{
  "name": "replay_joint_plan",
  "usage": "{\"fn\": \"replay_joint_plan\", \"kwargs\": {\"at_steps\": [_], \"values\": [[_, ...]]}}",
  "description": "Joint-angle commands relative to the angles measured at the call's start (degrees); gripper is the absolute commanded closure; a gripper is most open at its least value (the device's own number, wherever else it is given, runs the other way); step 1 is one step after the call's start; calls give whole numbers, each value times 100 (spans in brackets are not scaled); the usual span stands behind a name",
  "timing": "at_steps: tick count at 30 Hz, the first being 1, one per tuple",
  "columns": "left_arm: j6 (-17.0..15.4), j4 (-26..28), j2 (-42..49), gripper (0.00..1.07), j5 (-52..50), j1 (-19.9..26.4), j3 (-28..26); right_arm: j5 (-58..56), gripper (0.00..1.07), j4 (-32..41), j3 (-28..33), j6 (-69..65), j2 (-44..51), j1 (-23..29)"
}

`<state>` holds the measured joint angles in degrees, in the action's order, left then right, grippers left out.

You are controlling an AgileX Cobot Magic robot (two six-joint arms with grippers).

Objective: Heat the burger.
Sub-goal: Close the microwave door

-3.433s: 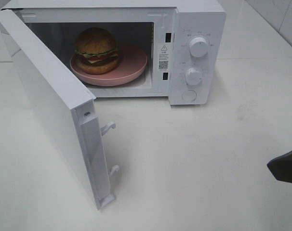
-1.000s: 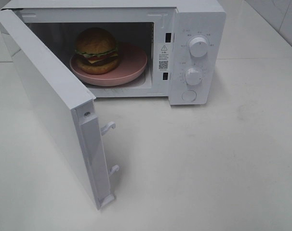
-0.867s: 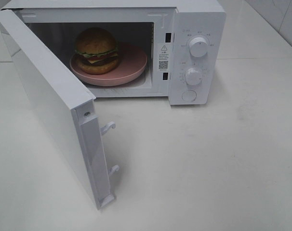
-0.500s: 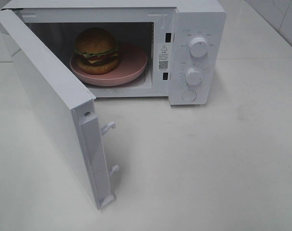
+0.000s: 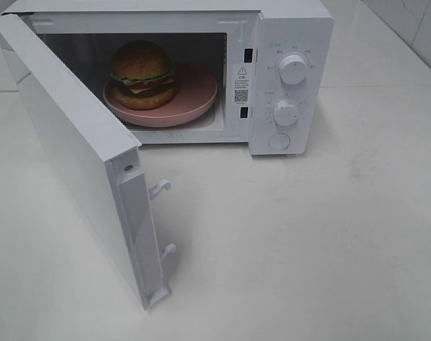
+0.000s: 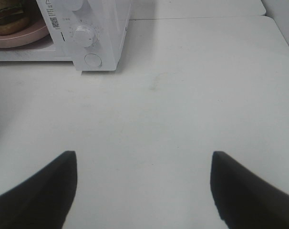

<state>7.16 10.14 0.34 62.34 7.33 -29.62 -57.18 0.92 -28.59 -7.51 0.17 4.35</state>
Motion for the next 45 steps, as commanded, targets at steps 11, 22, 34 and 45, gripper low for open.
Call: {"fn": "replay_joint_plan", "kwargs": {"at_steps": [11, 22, 34, 45], "values": [[-52, 229, -178, 13, -246, -11, -109, 6, 32, 17, 6, 34, 172, -34], [-46, 481, -1341, 73, -1020, -11, -212, 11, 32, 17, 6, 34, 172, -34], [6, 556, -2023, 107, -3180, -11, 670, 11, 32, 17, 6, 34, 172, -34], [17, 647, -2934, 107, -5460, -11, 1398, 11, 32, 17, 6, 34, 172, -34]]}}
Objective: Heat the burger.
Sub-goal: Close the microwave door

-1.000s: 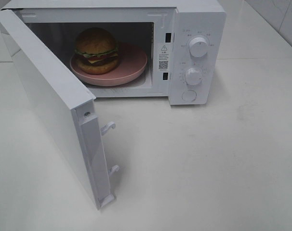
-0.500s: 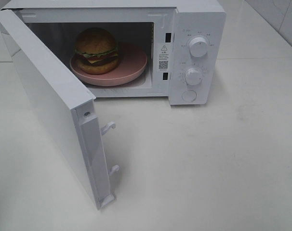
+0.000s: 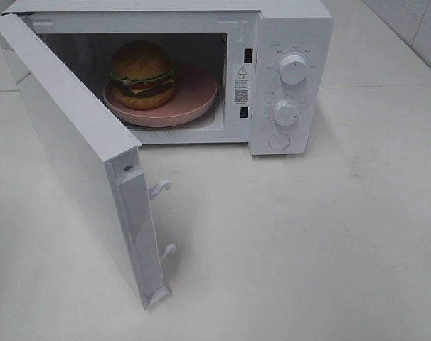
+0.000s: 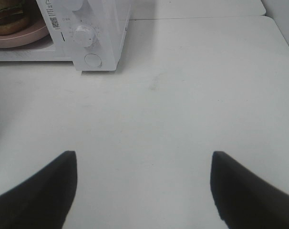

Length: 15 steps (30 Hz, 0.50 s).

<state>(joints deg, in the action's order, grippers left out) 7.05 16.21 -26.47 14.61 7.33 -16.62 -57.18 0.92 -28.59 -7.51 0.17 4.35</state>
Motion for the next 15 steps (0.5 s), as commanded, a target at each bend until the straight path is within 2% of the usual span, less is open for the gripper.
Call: {"fn": "replay_joint_plan", "kwargs": {"at_steps": [1, 7, 9, 15], "values": [[69, 34, -493, 107, -1020, -11, 160, 11, 32, 17, 6, 34, 172, -34], [166, -11, -1083, 107, -1627, -11, 178, 11, 32, 17, 6, 34, 172, -34], [149, -69, -1730, 107, -2200, -11, 178, 11, 32, 17, 6, 34, 172, -34], [57, -143, -2469, 107, -2934, -52, 178, 11, 32, 17, 6, 34, 172, -34]]}}
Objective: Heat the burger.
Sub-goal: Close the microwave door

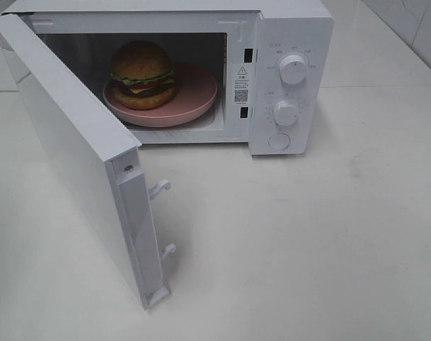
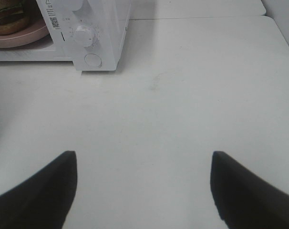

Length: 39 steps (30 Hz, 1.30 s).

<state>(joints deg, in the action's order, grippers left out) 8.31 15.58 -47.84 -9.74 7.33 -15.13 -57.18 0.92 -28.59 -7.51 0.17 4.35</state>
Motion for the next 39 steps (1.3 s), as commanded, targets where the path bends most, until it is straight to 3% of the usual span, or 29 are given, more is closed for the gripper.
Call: {"fn": "replay_joint_plan", "kwargs": {"at_steps": [1, 5, 9, 15, 16, 17, 22, 26, 36, 39], "values": [[-138, -183, -493, 107, -647, -120, 29, 11, 32, 17, 6, 34, 172, -34], [-183, -1163, -1283, 107, -1409, -733, 29, 11, 32, 17, 6, 34, 172, -34], [-223, -1558, -1742, 107, -1868, -1037, 29, 11, 32, 17, 6, 34, 172, -34], [-733, -2154, -2527, 107, -2704, -1450, 29, 11, 32, 17, 6, 34, 172, -34], [-934, -2412, -2756, 107, -3031, -1507, 29, 11, 32, 17, 6, 34, 172, -34], [-934, -2412, -2756, 107, -3031, -1507, 29, 11, 32, 17, 6, 34, 172, -34], [-1541, -3083, -3375, 107, -3827, -1507, 29, 11, 32, 17, 6, 34, 172, -34], [-1776, -3484, -3638, 107, -4102, -1507, -46, 11, 32, 17, 6, 34, 172, -34], [-1977, -3770, -3959, 107, -4068, -1587, -424, 11, 32, 17, 6, 34, 172, -34], [-1982, -3673, -4154, 107, -4068, -1868, -561, 11, 32, 17, 6, 34, 172, -34]]}}
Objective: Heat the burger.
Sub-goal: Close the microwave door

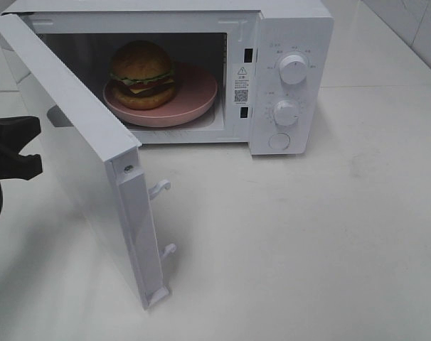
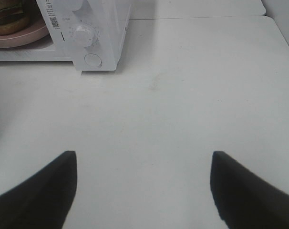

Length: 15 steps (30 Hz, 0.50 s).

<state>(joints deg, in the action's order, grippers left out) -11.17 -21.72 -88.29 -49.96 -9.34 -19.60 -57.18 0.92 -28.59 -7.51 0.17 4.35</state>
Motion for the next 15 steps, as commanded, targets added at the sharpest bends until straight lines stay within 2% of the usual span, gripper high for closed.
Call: {"fn": "replay_joint_plan", "kwargs": {"at_steps": [1, 2, 3, 4, 6, 7, 9, 10, 12, 15], "values": [[-34, 155, -172, 107, -46, -304, -160, 11, 32, 17, 6, 34, 172, -34], [-34, 155, -172, 107, -46, -304, -160, 11, 32, 17, 6, 34, 172, -34], [23, 430, -286, 107, -52, -504, -223, 11, 32, 17, 6, 34, 172, -34], [23, 430, -286, 107, -52, -504, -223, 11, 32, 17, 6, 34, 172, -34], [52, 957, -441, 107, -52, -837, -298, 11, 32, 17, 6, 34, 172, -34], [52, 957, -441, 107, -52, -837, -298, 11, 32, 17, 6, 34, 172, -34], [189, 1341, -550, 107, -46, -1117, -372, 11, 32, 17, 6, 34, 172, -34], [189, 1341, -550, 107, -46, -1117, -372, 11, 32, 17, 6, 34, 172, -34], [516, 1908, -705, 107, -34, -1507, -539, 11, 32, 17, 6, 34, 172, -34], [573, 2017, -733, 107, -29, -1587, -584, 11, 32, 17, 6, 34, 172, -34]]}}
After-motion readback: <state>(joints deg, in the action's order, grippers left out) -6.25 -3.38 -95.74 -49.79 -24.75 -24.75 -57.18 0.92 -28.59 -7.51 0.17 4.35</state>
